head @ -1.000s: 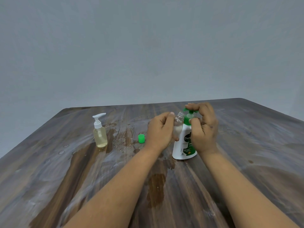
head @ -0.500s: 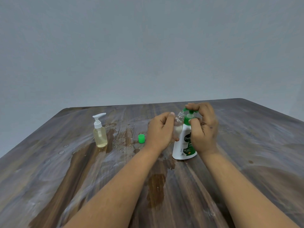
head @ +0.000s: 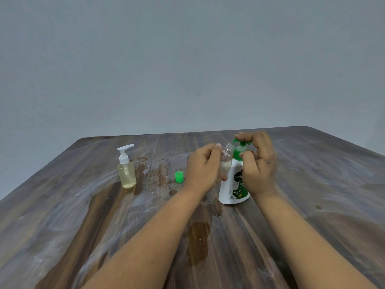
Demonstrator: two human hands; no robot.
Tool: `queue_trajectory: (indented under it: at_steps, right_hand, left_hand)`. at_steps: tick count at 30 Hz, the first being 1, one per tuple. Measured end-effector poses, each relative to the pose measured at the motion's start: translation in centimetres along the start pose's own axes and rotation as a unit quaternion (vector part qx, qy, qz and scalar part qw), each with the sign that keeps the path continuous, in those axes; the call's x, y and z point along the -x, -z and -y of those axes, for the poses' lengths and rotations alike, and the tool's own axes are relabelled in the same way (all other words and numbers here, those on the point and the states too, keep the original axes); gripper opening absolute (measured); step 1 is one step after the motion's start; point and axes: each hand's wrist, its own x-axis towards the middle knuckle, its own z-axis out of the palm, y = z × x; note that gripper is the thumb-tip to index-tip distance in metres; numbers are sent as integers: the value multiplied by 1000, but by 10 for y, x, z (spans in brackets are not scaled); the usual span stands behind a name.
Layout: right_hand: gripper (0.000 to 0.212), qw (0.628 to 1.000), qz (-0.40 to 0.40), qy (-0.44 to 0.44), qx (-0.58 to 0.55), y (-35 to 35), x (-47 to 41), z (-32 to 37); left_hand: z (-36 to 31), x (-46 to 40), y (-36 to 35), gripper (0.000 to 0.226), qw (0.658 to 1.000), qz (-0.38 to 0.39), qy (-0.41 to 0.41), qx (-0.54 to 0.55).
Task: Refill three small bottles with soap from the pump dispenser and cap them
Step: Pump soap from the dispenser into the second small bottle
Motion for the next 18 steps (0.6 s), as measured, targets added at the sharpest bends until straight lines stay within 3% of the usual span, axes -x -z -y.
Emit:
queue_trajectory:
  at_steps: [18]
  right_hand:
    - [28,1000,-2,0,-14,0,-1,-1]
  left_hand:
    - [-1,1,-1,43,1000,-12,0,-12]
